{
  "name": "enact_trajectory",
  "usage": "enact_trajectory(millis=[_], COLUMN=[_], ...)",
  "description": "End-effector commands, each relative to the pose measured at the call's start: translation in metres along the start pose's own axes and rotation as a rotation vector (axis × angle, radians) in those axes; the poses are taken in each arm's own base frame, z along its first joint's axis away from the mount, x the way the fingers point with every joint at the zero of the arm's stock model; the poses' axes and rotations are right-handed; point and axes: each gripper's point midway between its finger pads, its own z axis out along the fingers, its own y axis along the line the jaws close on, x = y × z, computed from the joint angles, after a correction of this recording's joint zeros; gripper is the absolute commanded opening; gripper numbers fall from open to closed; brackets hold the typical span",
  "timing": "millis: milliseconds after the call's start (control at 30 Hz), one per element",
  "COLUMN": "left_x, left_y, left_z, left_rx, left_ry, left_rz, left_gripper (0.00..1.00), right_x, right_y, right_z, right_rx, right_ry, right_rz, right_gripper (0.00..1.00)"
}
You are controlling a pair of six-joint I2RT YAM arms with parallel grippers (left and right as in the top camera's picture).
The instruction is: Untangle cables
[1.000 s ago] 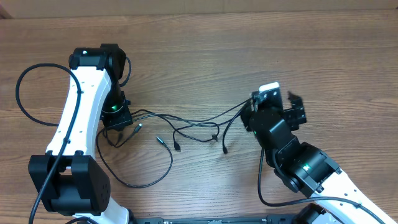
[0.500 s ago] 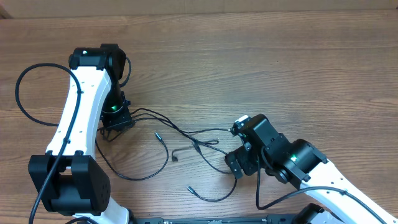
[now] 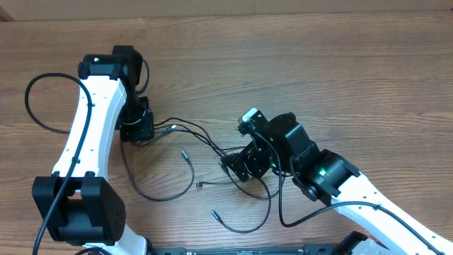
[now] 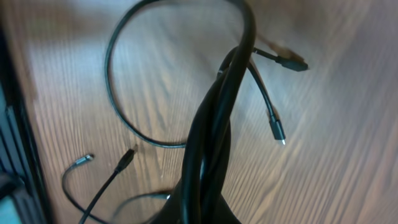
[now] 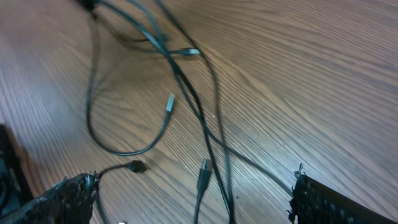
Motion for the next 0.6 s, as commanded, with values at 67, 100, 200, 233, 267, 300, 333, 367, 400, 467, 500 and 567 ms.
enact_trajectory(millis=[67, 100, 200, 233, 267, 300, 333, 367, 400, 467, 500, 567], left_x=[0.023, 0.024, 0.026, 0.027, 0.027, 0.028, 0.03, 0.034, 0.038, 0.052, 0.059, 0.073], left_y=[-0.03, -0.034, -0.046, -0.048, -0.049, -0.049, -0.048, -0.048, -0.048, -0.048, -0.049, -0.049], left_z=[-0.01, -0.011, -0.013, -0.014, -0.014, -0.014, -0.014, -0.014, -0.015, -0.016, -0.017, -0.018], left_rx=[0.178, 0.197, 0.257, 0.269, 0.275, 0.276, 0.278, 0.288, 0.296, 0.328, 0.342, 0.365], left_ry=[0.087, 0.079, 0.044, 0.035, 0.031, 0.027, 0.028, 0.037, 0.043, 0.069, 0.078, 0.09], left_rz=[0.704, 0.76, 0.966, 1.011, 1.041, 1.069, 1.093, 1.131, 1.154, 1.214, 1.23, 1.26], left_gripper=[0.04, 0.04, 0.04, 0.04, 0.04, 0.04, 0.04, 0.04, 0.04, 0.04, 0.04, 0.05], right_x=[0.0, 0.0, -0.01, -0.017, -0.022, -0.027, -0.03, -0.034, -0.035, -0.036, -0.036, -0.035], right_y=[0.002, 0.001, 0.0, 0.0, 0.0, 0.001, 0.001, 0.002, 0.002, 0.002, 0.003, 0.005], right_z=[0.02, 0.023, 0.032, 0.032, 0.032, 0.031, 0.031, 0.031, 0.031, 0.031, 0.032, 0.034], right_rx=[-0.045, -0.045, -0.045, -0.044, -0.044, -0.044, -0.044, -0.044, -0.044, -0.046, -0.052, -0.065], right_ry=[0.02, 0.017, -0.024, -0.051, -0.071, -0.092, -0.106, -0.121, -0.125, -0.13, -0.128, -0.124], right_rz=[-0.153, -0.168, -0.184, -0.191, -0.197, -0.202, -0.206, -0.21, -0.211, -0.208, -0.208, -0.207], right_gripper=[0.97, 0.93, 0.92, 0.92, 0.92, 0.92, 0.89, 0.84, 0.8, 0.76, 0.76, 0.76])
